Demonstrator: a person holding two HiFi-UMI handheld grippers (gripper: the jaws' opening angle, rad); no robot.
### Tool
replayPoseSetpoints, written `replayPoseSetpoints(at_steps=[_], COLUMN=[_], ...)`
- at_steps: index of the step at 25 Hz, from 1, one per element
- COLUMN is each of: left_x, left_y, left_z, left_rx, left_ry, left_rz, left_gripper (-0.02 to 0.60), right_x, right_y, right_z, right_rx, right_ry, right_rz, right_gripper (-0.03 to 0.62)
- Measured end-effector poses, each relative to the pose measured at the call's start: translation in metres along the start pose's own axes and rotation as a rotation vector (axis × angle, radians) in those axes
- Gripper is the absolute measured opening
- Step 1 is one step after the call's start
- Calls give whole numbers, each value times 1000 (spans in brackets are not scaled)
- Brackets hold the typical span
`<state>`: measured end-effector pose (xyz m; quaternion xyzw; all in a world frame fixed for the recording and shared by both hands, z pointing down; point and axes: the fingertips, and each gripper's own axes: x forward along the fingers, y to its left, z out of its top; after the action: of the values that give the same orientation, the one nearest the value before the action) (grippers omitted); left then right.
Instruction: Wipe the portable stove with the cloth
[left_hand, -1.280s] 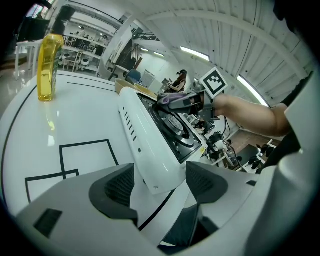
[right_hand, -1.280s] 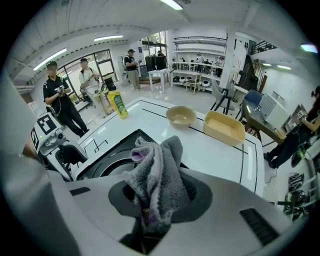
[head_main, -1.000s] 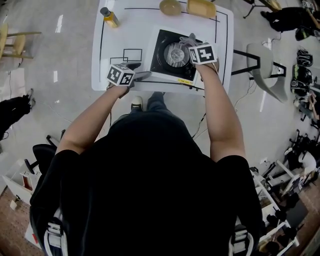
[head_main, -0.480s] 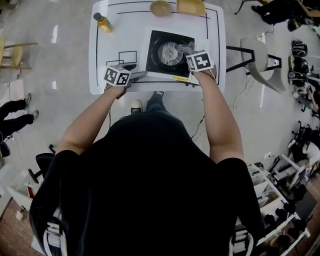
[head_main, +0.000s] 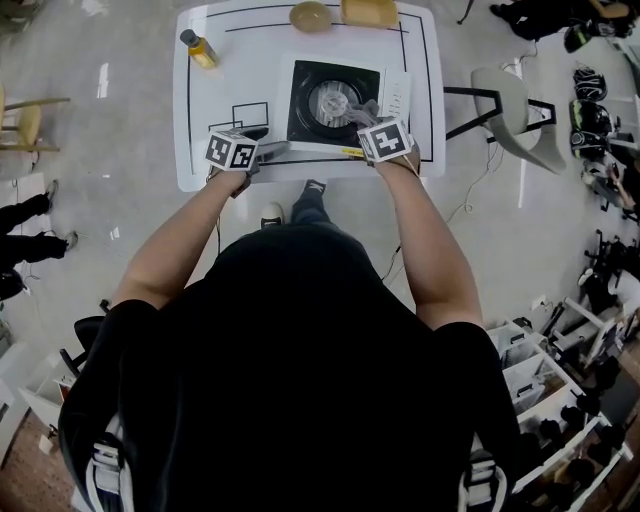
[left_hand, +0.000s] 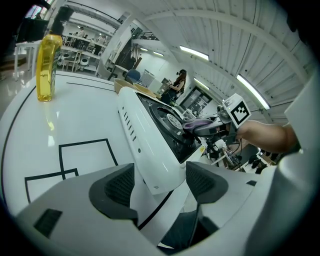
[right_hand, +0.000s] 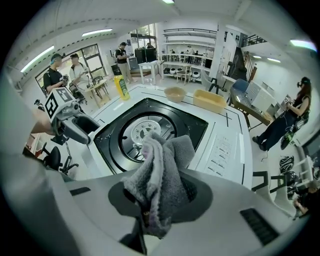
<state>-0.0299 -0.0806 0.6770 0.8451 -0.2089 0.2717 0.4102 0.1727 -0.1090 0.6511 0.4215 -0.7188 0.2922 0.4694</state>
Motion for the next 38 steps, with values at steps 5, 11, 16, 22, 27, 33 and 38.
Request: replayPoseSetpoints(at_steps=[5,11,16,22,27,33,38], left_x=[-2,1,1,2,0,-21,-57], left_y=[-2,-1,-1,-2,-8,-11,-20], left_z=[0,-2,-2,-3,-3,4,22], left_rx=[5,3,5,8,9,78,135], left_ry=[-1,-4,1,4,47,34,-44], left_rz=[1,-5,-3,-2,-14,1,21], left_gripper=[342,342,342,342,291,272,270], right_x=[-5,-2,0,2,-1,-26,-69], right_y=[24,45,77,85,76,63,50], right_z=[-10,-9,-10,-12,-7,2,17], right_rx=[-2,-6,-36,-28,-10,76,154], right_ry=[0,-15,-9,-12,-74,-165,-296], right_rz=[12,24,81,100,81,85,77], right_gripper=[106,106,106,106,107,114,116])
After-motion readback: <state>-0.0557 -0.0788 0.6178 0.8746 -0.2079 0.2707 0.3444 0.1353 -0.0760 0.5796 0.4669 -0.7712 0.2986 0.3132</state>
